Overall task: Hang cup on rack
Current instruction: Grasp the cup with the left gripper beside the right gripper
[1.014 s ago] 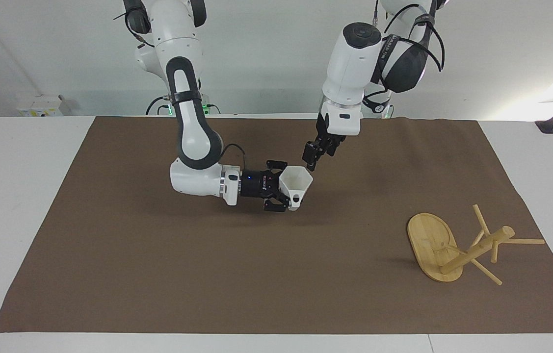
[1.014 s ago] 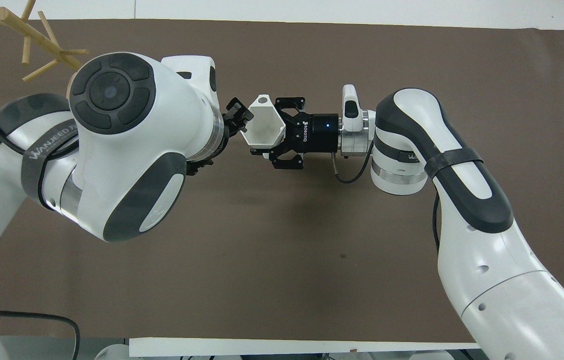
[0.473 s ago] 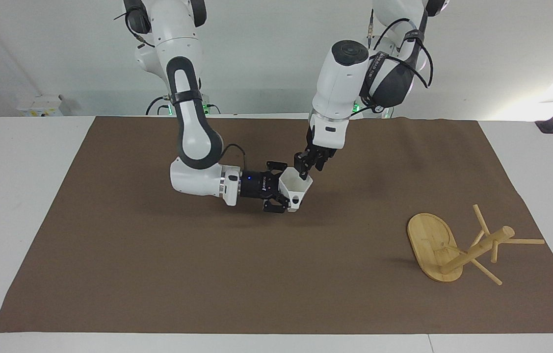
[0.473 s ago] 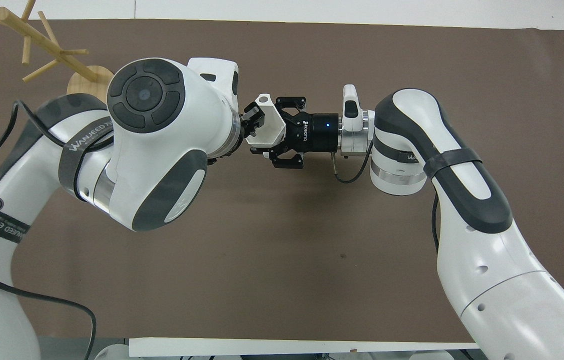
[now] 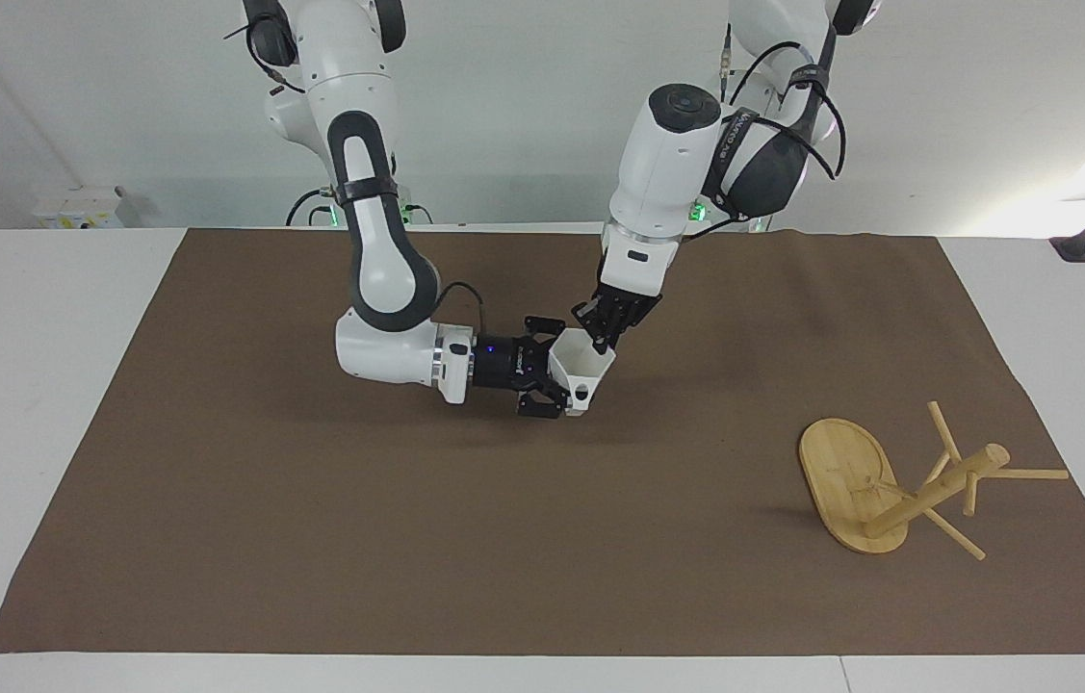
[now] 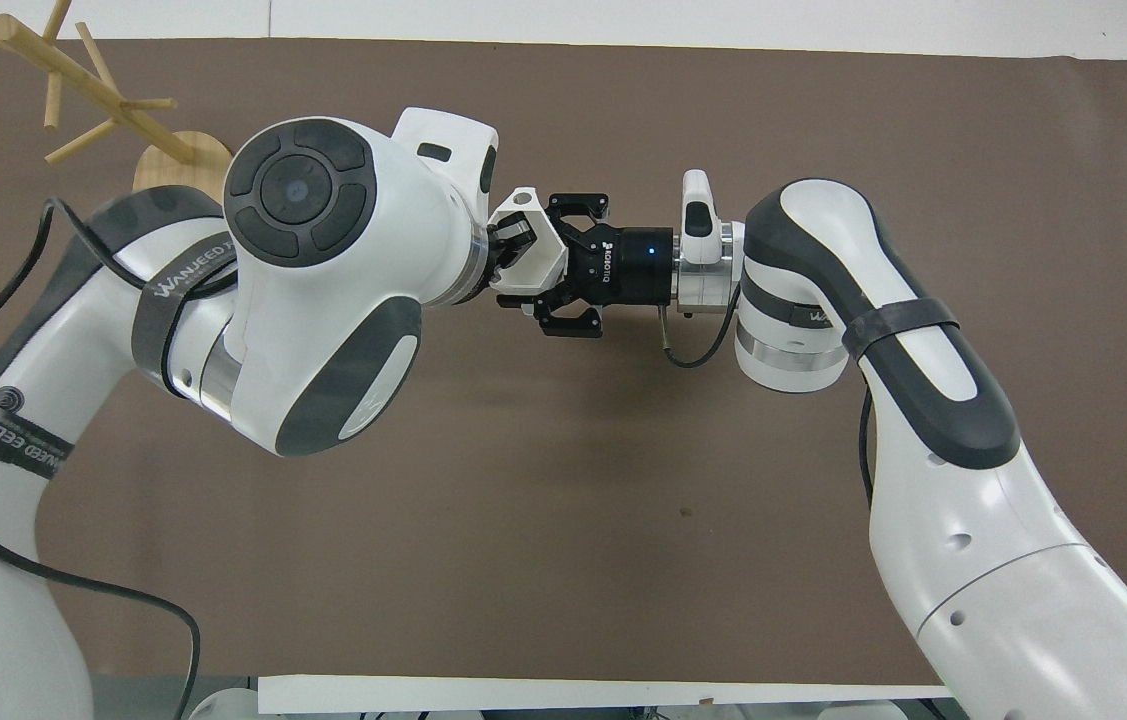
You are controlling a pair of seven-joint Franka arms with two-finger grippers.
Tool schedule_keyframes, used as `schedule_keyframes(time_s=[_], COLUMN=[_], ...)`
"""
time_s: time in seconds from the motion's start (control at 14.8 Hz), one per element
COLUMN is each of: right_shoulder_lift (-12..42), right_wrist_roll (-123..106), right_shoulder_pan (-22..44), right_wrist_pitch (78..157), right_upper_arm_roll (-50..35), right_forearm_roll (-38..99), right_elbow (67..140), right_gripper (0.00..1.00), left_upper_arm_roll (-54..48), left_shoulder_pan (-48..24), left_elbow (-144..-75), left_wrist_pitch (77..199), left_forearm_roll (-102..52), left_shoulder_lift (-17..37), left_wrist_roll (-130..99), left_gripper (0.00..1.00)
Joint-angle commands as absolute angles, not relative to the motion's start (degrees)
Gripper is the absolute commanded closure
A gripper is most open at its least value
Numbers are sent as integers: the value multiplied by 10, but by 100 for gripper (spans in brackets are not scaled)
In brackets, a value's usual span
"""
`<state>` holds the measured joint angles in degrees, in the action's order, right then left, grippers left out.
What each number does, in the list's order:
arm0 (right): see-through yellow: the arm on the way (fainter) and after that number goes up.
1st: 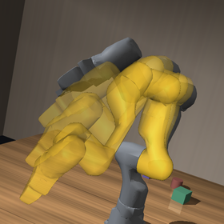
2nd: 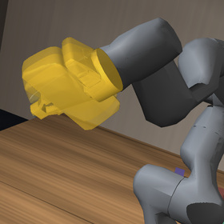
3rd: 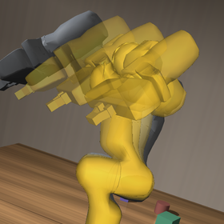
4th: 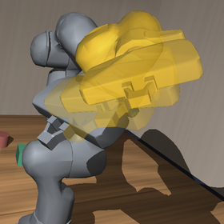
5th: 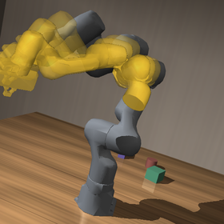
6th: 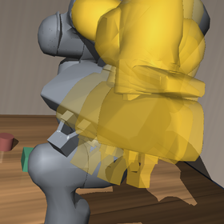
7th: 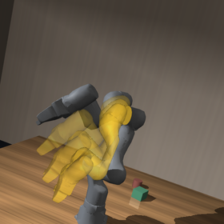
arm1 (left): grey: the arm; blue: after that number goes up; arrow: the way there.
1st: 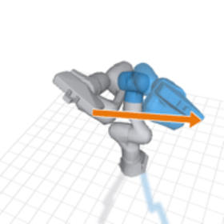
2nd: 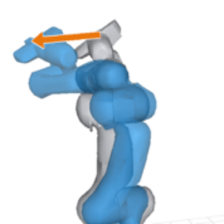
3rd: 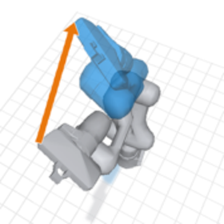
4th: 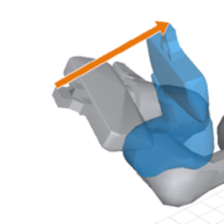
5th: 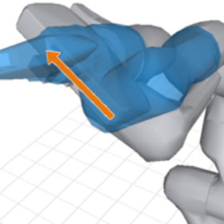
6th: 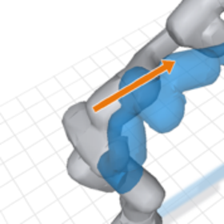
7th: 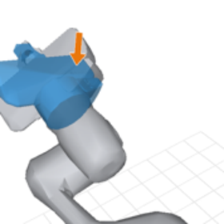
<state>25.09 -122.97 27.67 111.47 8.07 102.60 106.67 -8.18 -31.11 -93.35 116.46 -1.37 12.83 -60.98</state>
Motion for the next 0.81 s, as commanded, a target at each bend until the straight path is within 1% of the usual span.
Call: schedule_keyframes(time_s=[0.0, 0.07, 0.14, 0.27, 0.41, 0.54, 0.74], right_shoulder_lift=[243, 243, 243, 243, 243, 242, 240], right_wrist_roll=[-1215, -1215, -1214, -1212, -1214, -1220, -1221], right_shoulder_pan=[279, 278, 278, 274, 269, 249, 212], right_wrist_pitch=[1121, 1121, 1121, 1121, 1120, 1108, 1060], right_upper_arm_roll=[83, 83, 83, 83, 83, 83, 85], right_forearm_roll=[1042, 1042, 1042, 1041, 1038, 1032, 993], right_elbow=[1071, 1071, 1071, 1071, 1072, 1075, 1079], right_gripper=[77, 76, 63, 1, 0, 0, 0], left_upper_arm_roll=[-75, -75, -75, -74, -74, -73, -69], left_shoulder_pan=[-318, -318, -318, -317, -317, -316, -312], left_elbow=[-927, -927, -927, -926, -923, -920, -920], left_wrist_pitch=[1172, 1172, 1172, 1171, 1170, 1173, 1212], left_forearm_roll=[-25, -28, -28, -28, -28, -29, -22], left_shoulder_lift=[132, 132, 132, 132, 132, 133, 133], left_wrist_roll=[-592, -592, -593, -596, -596, -601, -654], left_gripper=[100, 100, 100, 100, 100, 100, 100])
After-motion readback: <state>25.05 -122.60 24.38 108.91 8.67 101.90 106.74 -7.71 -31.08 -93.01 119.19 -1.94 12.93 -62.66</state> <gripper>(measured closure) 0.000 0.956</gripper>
